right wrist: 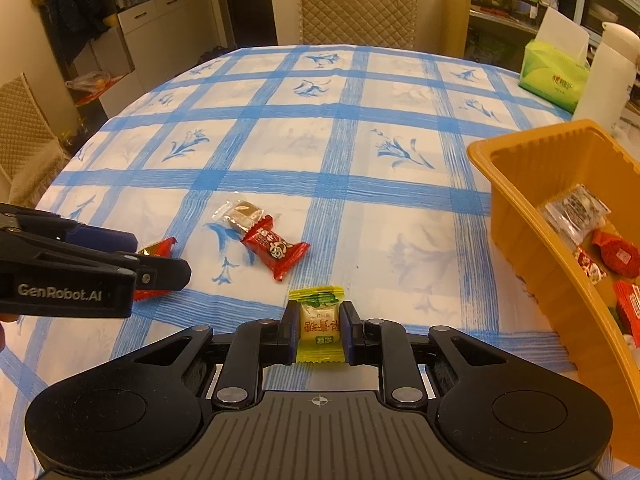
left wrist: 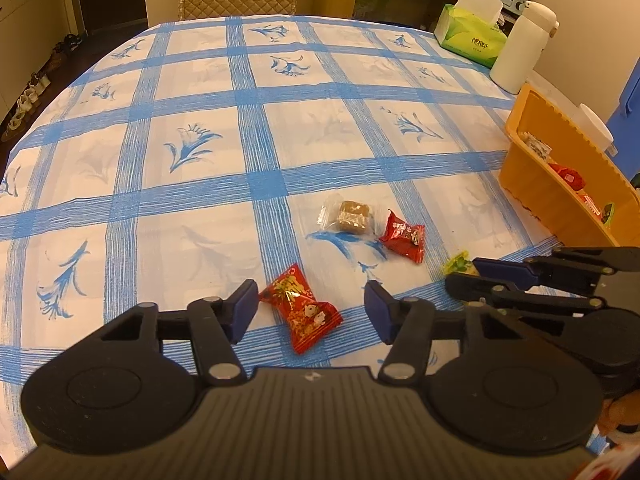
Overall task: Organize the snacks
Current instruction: 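Close the left gripper on the red candy while the right gripper holds the yellow-green sweet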
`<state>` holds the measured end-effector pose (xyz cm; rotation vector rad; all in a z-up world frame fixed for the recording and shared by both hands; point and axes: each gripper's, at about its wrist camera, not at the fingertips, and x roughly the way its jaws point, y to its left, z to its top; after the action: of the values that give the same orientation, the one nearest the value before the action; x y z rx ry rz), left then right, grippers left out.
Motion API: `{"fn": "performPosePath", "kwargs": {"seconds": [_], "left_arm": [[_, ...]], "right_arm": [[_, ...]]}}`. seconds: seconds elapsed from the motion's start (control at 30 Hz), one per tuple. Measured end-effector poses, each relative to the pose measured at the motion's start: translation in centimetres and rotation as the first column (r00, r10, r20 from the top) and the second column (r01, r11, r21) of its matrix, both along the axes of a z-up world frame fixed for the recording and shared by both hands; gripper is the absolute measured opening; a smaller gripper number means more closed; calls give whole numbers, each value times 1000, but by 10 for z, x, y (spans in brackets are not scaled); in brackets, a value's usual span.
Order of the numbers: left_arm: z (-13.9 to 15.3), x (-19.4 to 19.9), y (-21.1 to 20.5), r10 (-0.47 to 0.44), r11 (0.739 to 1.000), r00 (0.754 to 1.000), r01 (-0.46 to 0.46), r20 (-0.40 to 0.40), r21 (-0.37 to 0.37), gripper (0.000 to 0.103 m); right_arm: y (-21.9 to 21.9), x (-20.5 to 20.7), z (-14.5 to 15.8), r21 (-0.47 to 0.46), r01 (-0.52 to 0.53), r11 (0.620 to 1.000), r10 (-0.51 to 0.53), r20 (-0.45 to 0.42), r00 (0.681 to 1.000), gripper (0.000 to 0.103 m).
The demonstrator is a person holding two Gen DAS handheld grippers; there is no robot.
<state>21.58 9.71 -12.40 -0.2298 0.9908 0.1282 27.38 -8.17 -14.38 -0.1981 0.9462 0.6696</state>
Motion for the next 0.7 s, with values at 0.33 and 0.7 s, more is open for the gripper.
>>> {"fn": "performPosePath", "kwargs": {"seconds": [0.33,0.7], "left_arm": [[-7,-3,-4,-7,1000,1000,7,-16,0,23],[-4,-15,-13,-25,1000,1000,25,-12,12,20]], "right_arm": [[-16,-6,2,12,25,1000,-24,-25,999,21],[-30,-14,7,25,42,999,-41,-35,999,21]]}}
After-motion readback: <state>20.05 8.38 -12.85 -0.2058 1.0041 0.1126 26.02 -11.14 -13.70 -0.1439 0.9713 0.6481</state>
